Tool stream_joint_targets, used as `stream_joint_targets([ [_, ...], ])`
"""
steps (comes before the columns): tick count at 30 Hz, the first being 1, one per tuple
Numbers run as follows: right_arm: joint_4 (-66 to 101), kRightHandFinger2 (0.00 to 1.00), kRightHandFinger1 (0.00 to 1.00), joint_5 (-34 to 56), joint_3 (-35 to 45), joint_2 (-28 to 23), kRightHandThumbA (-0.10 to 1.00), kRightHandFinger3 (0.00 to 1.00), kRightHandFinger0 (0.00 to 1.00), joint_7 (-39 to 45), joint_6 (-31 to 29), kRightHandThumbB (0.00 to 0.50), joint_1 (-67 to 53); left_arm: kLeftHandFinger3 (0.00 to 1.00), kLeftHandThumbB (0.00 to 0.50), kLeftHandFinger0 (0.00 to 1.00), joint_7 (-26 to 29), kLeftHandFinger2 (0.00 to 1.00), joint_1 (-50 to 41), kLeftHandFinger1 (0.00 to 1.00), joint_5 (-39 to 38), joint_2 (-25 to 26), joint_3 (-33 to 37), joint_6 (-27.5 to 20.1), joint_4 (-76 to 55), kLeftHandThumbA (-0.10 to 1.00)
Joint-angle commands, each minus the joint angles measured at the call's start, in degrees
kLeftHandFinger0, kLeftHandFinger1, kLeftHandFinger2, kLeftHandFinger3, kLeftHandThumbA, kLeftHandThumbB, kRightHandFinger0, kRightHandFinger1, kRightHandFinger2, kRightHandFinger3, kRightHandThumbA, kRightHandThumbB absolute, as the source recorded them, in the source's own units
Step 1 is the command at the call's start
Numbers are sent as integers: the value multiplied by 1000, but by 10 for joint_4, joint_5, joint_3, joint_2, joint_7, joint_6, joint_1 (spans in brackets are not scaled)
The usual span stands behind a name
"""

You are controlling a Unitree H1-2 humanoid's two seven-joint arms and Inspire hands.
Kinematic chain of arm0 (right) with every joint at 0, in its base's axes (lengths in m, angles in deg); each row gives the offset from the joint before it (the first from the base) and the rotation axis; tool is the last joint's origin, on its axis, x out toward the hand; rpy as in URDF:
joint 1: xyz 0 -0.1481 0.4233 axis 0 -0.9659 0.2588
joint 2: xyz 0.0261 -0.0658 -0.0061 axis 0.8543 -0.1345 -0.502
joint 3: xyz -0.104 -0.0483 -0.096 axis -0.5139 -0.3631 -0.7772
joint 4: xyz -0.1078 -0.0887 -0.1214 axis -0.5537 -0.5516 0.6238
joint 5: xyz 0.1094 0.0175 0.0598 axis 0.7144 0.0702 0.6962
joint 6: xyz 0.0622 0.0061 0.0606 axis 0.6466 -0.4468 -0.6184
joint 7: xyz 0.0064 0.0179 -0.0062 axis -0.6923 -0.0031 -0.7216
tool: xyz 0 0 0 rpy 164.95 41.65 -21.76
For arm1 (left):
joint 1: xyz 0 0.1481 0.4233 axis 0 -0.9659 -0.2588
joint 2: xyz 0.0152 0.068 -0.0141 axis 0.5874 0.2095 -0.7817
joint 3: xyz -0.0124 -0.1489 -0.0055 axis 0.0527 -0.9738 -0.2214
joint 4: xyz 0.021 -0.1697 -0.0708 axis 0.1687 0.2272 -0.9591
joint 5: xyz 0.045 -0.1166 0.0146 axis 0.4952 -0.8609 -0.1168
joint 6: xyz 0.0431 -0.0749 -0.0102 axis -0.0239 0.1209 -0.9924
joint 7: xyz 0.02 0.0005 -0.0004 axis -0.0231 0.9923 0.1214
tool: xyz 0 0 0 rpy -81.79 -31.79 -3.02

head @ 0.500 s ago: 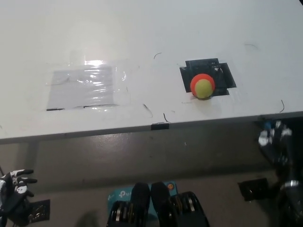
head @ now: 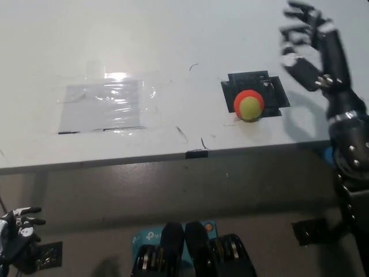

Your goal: The robot uses right hand to squeeze a small tennis ball placed on the black area of the table

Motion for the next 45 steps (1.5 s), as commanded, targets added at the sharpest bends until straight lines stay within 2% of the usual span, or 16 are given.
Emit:
stream_joint_targets([
  [1,-10,1000,1000,-47,-32,-26,439,1000,912,53,61,392,44,594,141,215,-10,509,4,336,-5,11,0,-8,-11,60],
  [2,-19,1000,1000,-54,-43,-30,458,1000,1000,60,69,402,51,590,154,218,-8,507,3,337,-5,9,-1,-6,-13,69],
  [6,-54,1000,1000,-74,-78,-42,529,1000,1000,90,97,415,76,568,176,238,-9,487,4,331,-4,11,1,0,-14,127],
  [7,-55,1000,1000,-78,-82,-43,574,1000,1000,93,104,425,78,565,181,244,-9,490,4,338,-4,11,1,0,-14,130],
  [10,-67,1000,1000,-96,-102,-43,590,1000,1000,96,113,449,85,557,169,261,-8,491,4,356,-5,10,0,4,-19,105],
  [11,-75,1000,1000,-106,-112,-43,647,1000,1000,97,118,486,89,550,172,264,-9,492,4,360,-4,10,1,-1,-16,113],
  [13,-82,1000,1000,-129,-130,-47,722,1000,1000,105,131,500,96,546,171,265,-11,495,4,365,-4,11,1,-6,-12,117],
  [14,-96,1000,1000,-159,-148,-50,817,1000,1000,96,128,500,99,545,173,239,-8,489,4,351,-3,10,1,-5,-12,113],
  [15,-102,1000,1000,-171,-156,-51,835,1000,1000,95,130,500,100,544,169,236,-9,490,4,351,-2,10,1,-6,-13,114],
  [21,-159,1000,1000,-180,-165,-48,798,1000,1000,80,116,500,104,565,156,243,-9,498,8,359,1,16,3,6,-20,100],
  [26,-204,1000,1000,-182,-164,-40,792,1000,1000,75,97,495,100,560,143,296,-12,502,6,391,5,17,7,-4,-16,91],
  [30,-242,1000,1000,-203,-178,-36,808,1000,1000,66,80,499,102,575,160,271,-11,493,7,366,1,17,5,6,-20,93],
  [38,-300,1000,1000,-206,-175,-26,765,1000,1000,45,42,494,113,574,159,248,-11,473,7,346,2,19,6,11,-23,76],
  [39,-302,1000,1000,-206,-175,-24,764,1000,1000,46,40,492,115,561,171,230,-10,464,8,331,3,18,7,12,-24,85],
  [42,-320,1000,1000,-211,-182,-9,767,1000,1000,43,26,500,125,559,156,248,-14,472,8,349,2,19,10,0,-23,95],
  [45,-333,1000,1000,-217,-188,7,730,1000,1000,33,8,495,133,569,165,272,-12,501,9,371,5,19,11,5,-23,115],
])
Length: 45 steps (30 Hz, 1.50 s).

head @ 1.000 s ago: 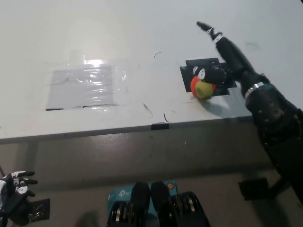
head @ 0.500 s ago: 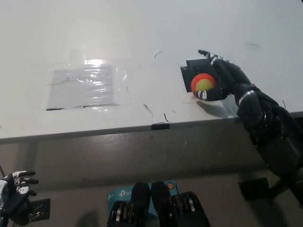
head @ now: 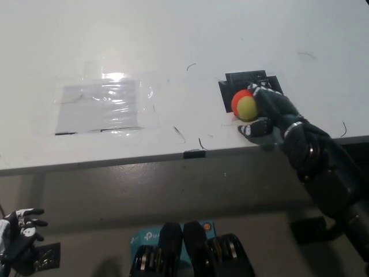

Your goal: The robot uses right hand to squeeze a small tennis ball placed on the black area of the table

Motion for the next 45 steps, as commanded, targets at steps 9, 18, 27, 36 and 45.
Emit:
stream_joint_targets([
  [9,-10,1000,1000,1,21,25,639,1000,1000,-27,-59,448,55,559,188,235,-16,475,13,350,-3,13,2,-15,-17,170],
  [18,-58,924,482,-23,13,11,-100,1000,219,-32,-97,3,77,614,153,249,-15,514,34,358,-1,16,2,-12,-11,133],
  [27,-75,1000,543,-73,-63,-10,-100,1000,92,49,-40,0,86,639,100,300,-19,540,49,381,-4,25,0,-5,-16,50],
  [36,-95,622,499,-92,-105,2,-100,947,150,47,-81,0,80,627,102,245,-19,551,52,367,1,30,0,-2,-22,74],
  [45,-115,153,12,-158,-133,4,-100,320,0,-159,-117,70,35,575,138,228,-22,517,54,351,2,33,0,-9,-22,131],
])
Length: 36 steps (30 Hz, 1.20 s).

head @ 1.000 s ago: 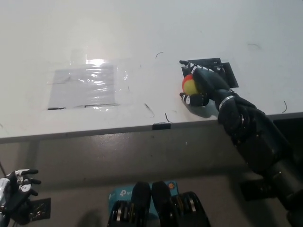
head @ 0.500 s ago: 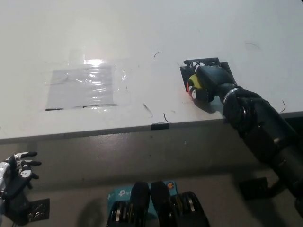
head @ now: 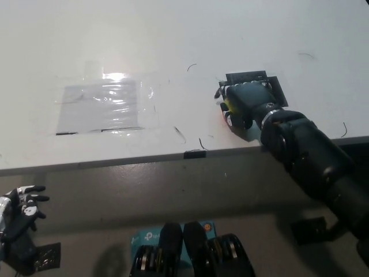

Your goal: The robot uses right hand to squeeze a small tennis ball placed on the black area of the table

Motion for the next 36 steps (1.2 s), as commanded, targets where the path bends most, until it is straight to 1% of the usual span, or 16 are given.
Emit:
stream_joint_targets([
  [1,-37,214,0,-35,6,6,-100,274,0,-170,-61,102,-38,573,144,228,-7,516,11,349,2,20,-2,-6,-21,138],
  [2,-37,270,3,-25,18,7,-100,146,0,-198,-76,190,-48,574,134,227,-8,515,12,349,1,20,-2,-7,-20,133],
  [3,-42,377,46,-20,25,6,-100,45,0,-230,-99,330,-54,588,123,218,-11,519,12,344,-1,21,-2,-15,-17,104],
  [4,-43,426,79,-17,30,4,-100,40,0,-251,-112,383,-61,591,128,211,-12,515,10,337,-1,20,-1,-16,-17,104],
  [5,-44,463,120,-16,34,4,-100,152,0,-267,-120,418,-65,593,124,226,-12,517,9,346,1,21,-1,-16,-17,123],
  [7,-44,442,113,-10,44,4,-100,400,0,-296,-143,373,-73,607,117,276,-14,540,6,384,-1,21,0,-22,-13,104],
  [9,-52,456,125,-2,57,7,-100,456,0,-326,-162,393,-74,610,122,271,-12,539,7,380,-1,19,-2,-23,-11,99],
  [12,-44,397,74,22,89,10,-100,417,0,-357,-195,325,-77,612,131,210,-11,525,9,342,1,18,0,-27,-9,94],
  [14,-36,322,7,36,109,13,-100,313,0,-371,-210,327,-79,624,127,206,-11,541,9,353,3,19,0,-26,-8,87],
  [15,-30,324,5,51,127,19,-100,306,0,-375,-213,340,-82,630,126,214,-10,548,8,360,5,20,1,-24,-11,94],
  [19,-27,279,0,75,176,28,-100,303,0,-405,-254,286,-87,646,118,253,-9,558,2,381,5,16,2,-19,-16,64],
  [20,-26,265,0,75,185,31,-100,277,0,-411,-256,302,-87,643,121,242,-8,553,1,369,8,16,3,-24,-14,63],
  [21,-27,258,0,86,197,31,-100,265,0,-405,-266,268,-87,639,114,242,-11,551,1,368,4,16,2,-27,-10,58],
  [29,-24,275,0,91,239,32,-100,277,0,-394,-294,289,-91,628,123,262,-11,550,-4,383,6,16,4,-24,-15,77],
  [34,-20,293,0,153,306,60,-100,287,0,-392,-296,251,-84,603,142,257,-12,536,-15,372,3,15,2,-27,-15,97],
  [36,-13,232,0,204,347,72,-100,274,0,-372,-308,208,-74,602,142,264,-9,534,-15,369,6,15,3,-22,-16,107],
])
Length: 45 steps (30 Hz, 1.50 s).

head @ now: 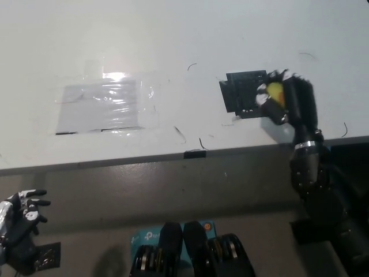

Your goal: The robot uses right hand to squeeze a small tennis ball placed on the black area of the table

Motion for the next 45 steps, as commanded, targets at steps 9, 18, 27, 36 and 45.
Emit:
stream_joint_targets([
  [9,102,254,0,474,263,94,-100,326,0,151,75,82,90,582,130,213,-6,511,-7,340,5,17,-3,-25,-19,79],
  [18,193,276,0,600,331,145,-100,617,0,165,189,0,81,536,184,188,-9,471,-5,302,-3,12,-7,-23,-20,163],
  [27,247,298,0,593,323,167,-100,633,0,169,207,85,51,550,161,171,-9,475,0,294,-2,14,-7,-27,-17,119],
  [36,252,338,0,584,332,172,-100,669,0,160,227,12,42,580,169,200,-12,504,-2,327,-5,14,-8,-35,-15,156],
  [45,208,267,0,403,187,78,-100,463,0,218,172,166,54,605,165,176,-11,510,1,313,-3,19,-5,-29,-20,157],
])
